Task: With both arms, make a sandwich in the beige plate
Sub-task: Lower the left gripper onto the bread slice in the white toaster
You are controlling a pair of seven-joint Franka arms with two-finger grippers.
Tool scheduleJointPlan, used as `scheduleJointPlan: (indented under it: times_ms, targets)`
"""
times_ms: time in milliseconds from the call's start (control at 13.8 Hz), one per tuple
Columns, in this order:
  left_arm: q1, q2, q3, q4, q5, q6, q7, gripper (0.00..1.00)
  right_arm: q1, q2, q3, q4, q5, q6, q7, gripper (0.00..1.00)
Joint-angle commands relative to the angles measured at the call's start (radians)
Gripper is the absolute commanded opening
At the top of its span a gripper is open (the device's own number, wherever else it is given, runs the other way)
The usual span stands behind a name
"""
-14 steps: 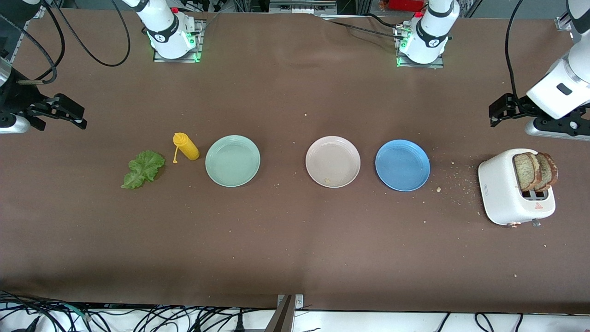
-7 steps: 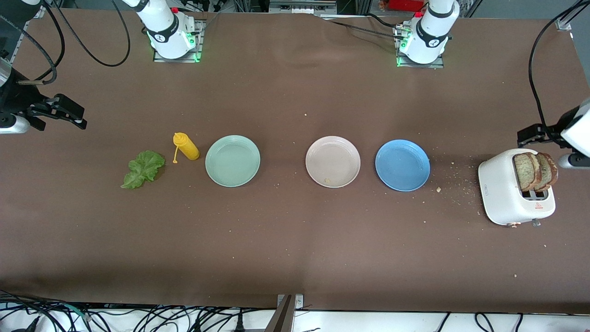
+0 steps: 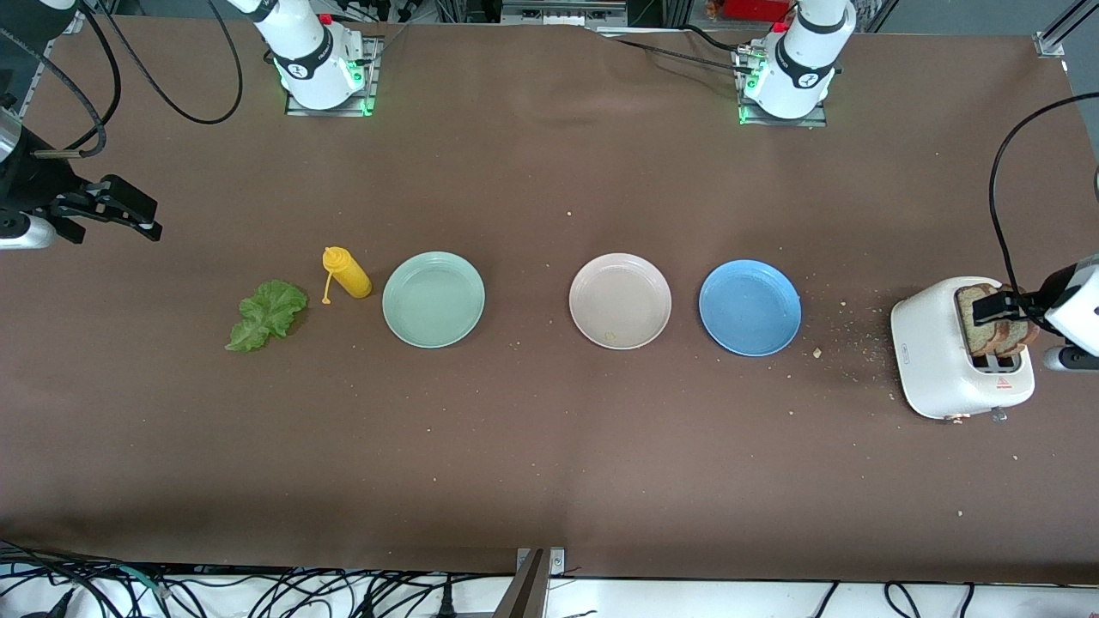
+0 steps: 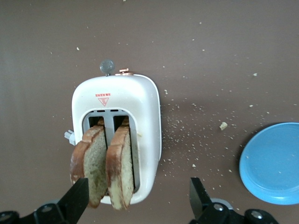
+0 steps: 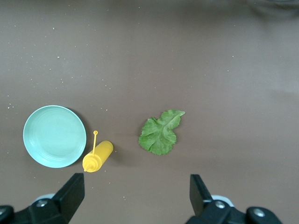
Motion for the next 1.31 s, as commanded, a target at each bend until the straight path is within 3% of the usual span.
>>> scheduleJointPlan:
  times_ms: [0,291,581,654,1235]
  targets:
    - [0.037,0.007,-0.010,-0.051,0.030,0.075,0.033,0.94,-0.003,0.011,-0.001,0.023,0.003,-0.006,-0.005,1.00]
    - [0.068,0.007,-0.010,-0.148,0.030,0.165,0.033,0.88,-0.003,0.010,-0.001,0.023,0.003,-0.006,-0.005,1.00]
    - [0.078,0.001,-0.010,-0.184,0.027,0.149,0.025,0.07,-0.003,0.010,-0.001,0.023,0.003,-0.006,-0.005,1.00]
    - [0.089,0.001,-0.010,-0.183,0.027,0.133,0.025,0.00,-0.001,0.011,-0.001,0.023,0.003,-0.006,-0.005,1.00]
    - [0.088,-0.097,-0.035,-0.139,0.032,-0.009,0.022,0.00,-0.003,0.011,-0.001,0.023,0.003,-0.006,-0.005,1.00]
